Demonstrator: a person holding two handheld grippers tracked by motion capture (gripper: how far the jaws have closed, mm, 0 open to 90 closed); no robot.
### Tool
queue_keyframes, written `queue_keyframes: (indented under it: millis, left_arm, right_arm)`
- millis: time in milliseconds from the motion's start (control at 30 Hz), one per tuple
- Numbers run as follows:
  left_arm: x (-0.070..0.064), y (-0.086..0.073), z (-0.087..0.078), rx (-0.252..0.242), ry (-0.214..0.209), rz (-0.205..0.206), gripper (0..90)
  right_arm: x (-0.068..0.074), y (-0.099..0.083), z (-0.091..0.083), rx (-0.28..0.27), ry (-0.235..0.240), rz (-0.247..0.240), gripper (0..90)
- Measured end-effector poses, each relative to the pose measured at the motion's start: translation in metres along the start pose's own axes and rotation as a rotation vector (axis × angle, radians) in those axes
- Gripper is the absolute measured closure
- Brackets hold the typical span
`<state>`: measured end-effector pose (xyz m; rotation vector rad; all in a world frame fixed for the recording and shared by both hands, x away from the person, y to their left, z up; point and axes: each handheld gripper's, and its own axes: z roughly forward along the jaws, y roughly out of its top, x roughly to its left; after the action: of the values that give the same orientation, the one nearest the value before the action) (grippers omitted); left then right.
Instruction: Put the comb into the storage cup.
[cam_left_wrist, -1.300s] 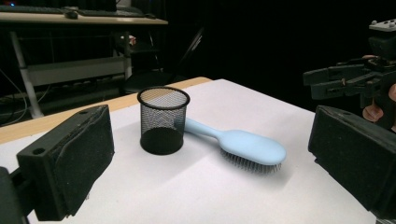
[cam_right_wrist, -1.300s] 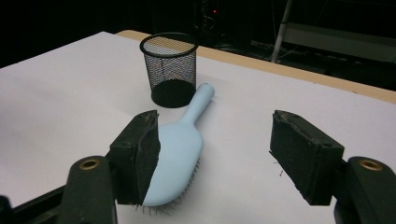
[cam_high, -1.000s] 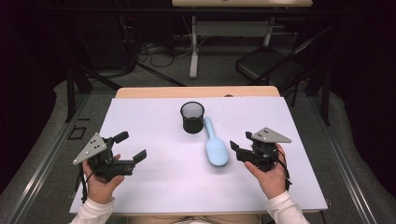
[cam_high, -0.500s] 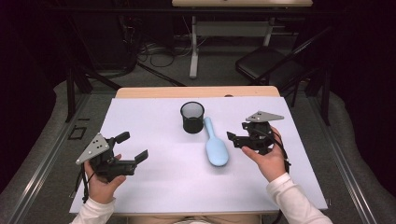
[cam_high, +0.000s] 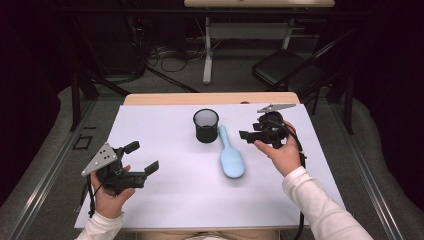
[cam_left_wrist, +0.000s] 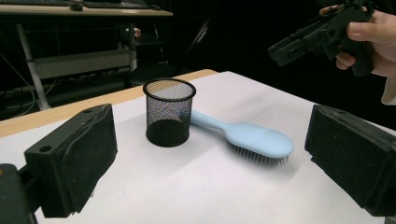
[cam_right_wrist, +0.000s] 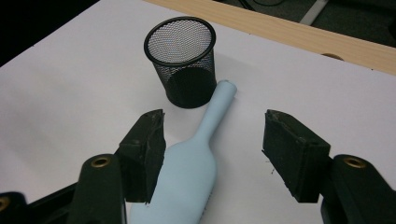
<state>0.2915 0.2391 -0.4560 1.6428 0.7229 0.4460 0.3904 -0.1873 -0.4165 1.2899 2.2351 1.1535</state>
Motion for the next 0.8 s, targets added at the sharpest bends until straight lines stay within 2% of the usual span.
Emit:
queue_keyframes:
  millis: [433,700,800]
  left_arm:
    - [0.0,0.0,0.0,-0.002,-0.002,0.001,2.5]
    - [0.001,0.0,-0.001,-0.004,0.003,0.001,2.4]
    - [0.001,0.0,-0.001,-0.005,0.001,0.003,2.4]
  right_arm:
    - [-0.008,0.024,0.023,0.076,-0.03,0.013,44.3]
    - [-0.008,0.037,0.037,0.092,-0.032,0.032,53.0]
    - [-0.009,0.04,0.048,0.11,-0.05,0.027,57.0]
